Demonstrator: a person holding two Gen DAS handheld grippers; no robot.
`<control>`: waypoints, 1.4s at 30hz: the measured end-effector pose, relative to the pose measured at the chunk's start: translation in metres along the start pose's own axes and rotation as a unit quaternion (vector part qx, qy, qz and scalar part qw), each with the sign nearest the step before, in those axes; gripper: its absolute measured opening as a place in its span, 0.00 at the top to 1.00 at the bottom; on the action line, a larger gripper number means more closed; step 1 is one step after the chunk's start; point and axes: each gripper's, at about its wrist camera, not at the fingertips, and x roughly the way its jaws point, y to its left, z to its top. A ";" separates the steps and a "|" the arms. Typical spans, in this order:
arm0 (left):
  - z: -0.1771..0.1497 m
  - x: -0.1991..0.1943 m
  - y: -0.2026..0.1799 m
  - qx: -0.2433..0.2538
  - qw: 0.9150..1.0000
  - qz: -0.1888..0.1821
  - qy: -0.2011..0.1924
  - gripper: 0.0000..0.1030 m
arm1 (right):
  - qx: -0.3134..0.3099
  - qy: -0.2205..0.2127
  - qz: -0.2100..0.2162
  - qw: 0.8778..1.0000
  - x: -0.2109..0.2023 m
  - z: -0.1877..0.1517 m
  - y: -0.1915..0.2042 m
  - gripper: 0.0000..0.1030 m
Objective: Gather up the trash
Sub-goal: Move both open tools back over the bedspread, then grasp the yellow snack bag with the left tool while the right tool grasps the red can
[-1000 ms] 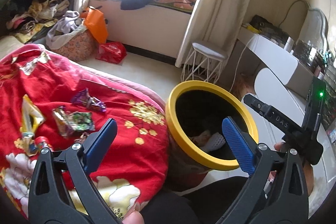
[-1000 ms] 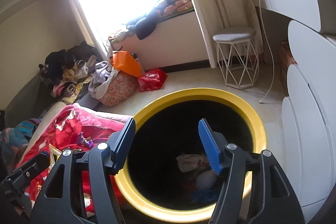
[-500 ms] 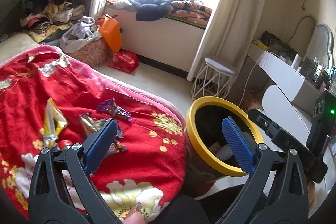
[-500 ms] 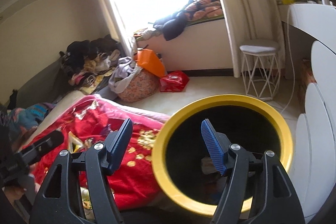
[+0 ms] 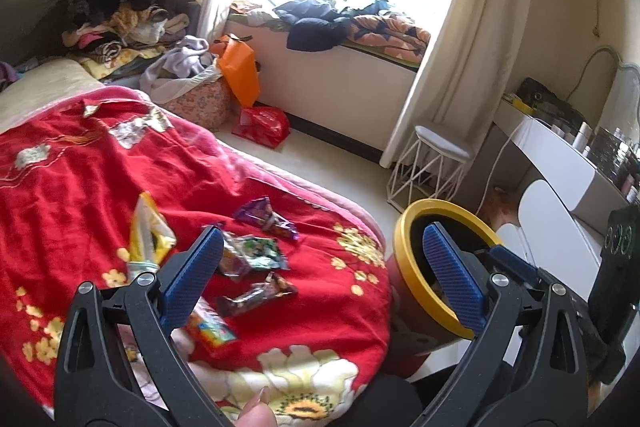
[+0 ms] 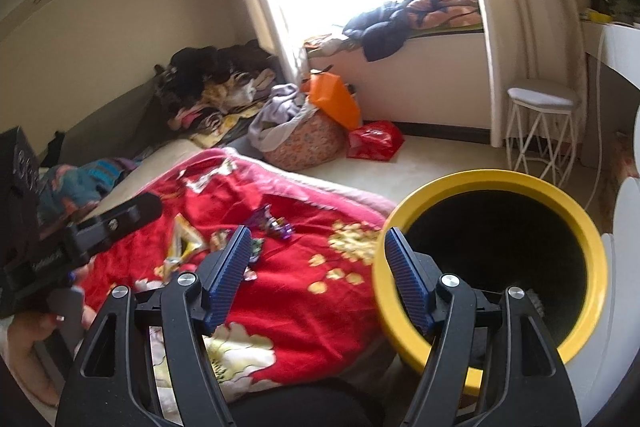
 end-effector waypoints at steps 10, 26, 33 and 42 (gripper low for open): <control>0.004 -0.012 0.044 -0.026 0.999 0.035 -0.008 0.11 | -0.026 0.032 0.037 0.998 0.016 -0.010 0.032 0.35; 0.002 -0.026 0.114 -0.088 0.993 0.084 0.006 0.11 | -0.053 0.100 0.080 0.990 0.053 -0.031 0.073 0.35; -0.007 -0.018 0.135 -0.106 0.990 0.084 0.041 0.27 | -0.071 0.140 0.104 0.982 0.075 -0.041 0.095 0.35; -0.020 -0.005 0.143 -0.114 0.987 0.070 0.083 0.61 | -0.095 0.182 0.119 0.971 0.102 -0.052 0.120 0.39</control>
